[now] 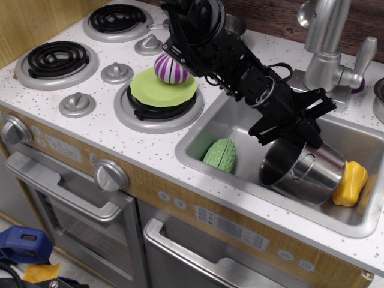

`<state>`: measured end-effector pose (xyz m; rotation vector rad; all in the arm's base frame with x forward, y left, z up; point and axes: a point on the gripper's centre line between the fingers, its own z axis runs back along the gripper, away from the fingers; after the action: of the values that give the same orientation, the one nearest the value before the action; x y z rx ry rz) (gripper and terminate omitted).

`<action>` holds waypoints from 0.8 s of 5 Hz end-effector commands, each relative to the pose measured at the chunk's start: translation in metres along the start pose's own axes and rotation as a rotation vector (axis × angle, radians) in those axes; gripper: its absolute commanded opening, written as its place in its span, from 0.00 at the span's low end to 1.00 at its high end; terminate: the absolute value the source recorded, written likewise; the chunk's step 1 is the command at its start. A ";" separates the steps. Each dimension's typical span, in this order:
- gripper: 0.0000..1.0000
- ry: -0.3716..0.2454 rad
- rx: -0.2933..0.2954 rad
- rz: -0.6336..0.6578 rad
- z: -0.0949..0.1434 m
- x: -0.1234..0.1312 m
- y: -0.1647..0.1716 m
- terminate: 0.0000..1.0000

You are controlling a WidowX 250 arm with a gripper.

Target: Flip pot upright in sink

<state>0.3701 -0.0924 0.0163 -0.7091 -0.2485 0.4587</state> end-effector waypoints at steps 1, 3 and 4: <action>0.00 -0.073 0.082 -0.066 0.017 0.010 -0.006 0.00; 0.00 -0.075 0.303 -0.218 0.003 0.005 -0.007 0.00; 1.00 -0.043 0.425 -0.271 0.000 0.003 -0.002 0.00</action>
<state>0.3638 -0.0917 0.0041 -0.2003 -0.2253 0.2269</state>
